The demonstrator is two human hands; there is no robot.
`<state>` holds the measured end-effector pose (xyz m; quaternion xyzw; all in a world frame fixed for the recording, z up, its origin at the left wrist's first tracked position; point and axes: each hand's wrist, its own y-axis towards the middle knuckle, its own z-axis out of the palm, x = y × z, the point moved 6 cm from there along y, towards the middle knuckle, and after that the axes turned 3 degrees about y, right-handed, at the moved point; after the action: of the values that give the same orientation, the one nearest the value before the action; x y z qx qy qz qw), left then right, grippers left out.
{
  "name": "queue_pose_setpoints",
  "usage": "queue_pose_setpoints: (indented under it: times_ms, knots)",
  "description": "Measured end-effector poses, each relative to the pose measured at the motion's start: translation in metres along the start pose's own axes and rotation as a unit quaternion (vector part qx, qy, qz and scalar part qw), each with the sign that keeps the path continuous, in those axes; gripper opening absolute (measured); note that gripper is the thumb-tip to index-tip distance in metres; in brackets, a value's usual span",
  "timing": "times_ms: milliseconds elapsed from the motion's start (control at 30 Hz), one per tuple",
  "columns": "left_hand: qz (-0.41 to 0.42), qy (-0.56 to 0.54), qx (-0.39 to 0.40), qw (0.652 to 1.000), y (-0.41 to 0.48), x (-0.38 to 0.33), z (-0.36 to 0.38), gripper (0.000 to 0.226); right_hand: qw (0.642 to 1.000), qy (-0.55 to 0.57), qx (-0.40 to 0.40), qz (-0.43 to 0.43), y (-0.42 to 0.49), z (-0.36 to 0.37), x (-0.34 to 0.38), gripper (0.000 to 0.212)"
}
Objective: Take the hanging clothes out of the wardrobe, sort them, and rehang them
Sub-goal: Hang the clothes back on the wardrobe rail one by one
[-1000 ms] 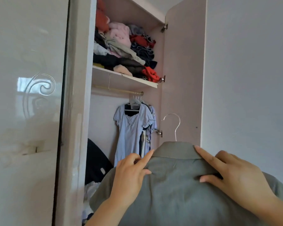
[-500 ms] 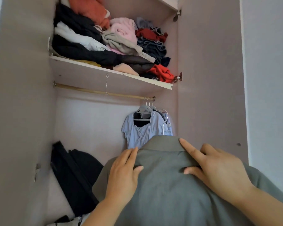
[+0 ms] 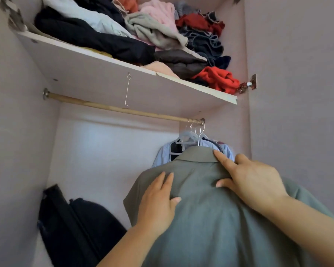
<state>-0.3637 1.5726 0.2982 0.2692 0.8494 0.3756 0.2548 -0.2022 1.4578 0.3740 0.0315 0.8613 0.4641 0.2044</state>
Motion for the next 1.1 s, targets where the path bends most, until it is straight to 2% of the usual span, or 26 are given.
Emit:
queue_pose_setpoints:
  times_ms: [267, 633, 833, 1100]
  knots:
    - [-0.001, 0.111, 0.012, 0.994, 0.070, 0.064, 0.058, 0.064, 1.000, 0.012, -0.016, 0.013, 0.128, 0.115, 0.004, 0.072]
    - [-0.021, 0.169, -0.015, 0.985, 0.176, 0.124, 0.116, 0.062, 0.994, 0.087, -0.024, 0.058, 0.298, 0.225, -0.024, 0.064]
    - [-0.051, 0.189, -0.021, 0.980, 0.204, 0.151, 0.135, 0.062, 0.995, 0.089, -0.003, 0.049, 0.333, 0.264, -0.002, 0.060]
    - [-0.043, 0.184, 0.006, 0.982, 0.201, 0.159, 0.157, 0.060, 1.000, 0.023, 0.005, 0.009, 0.310, 0.297, 0.032, 0.068]
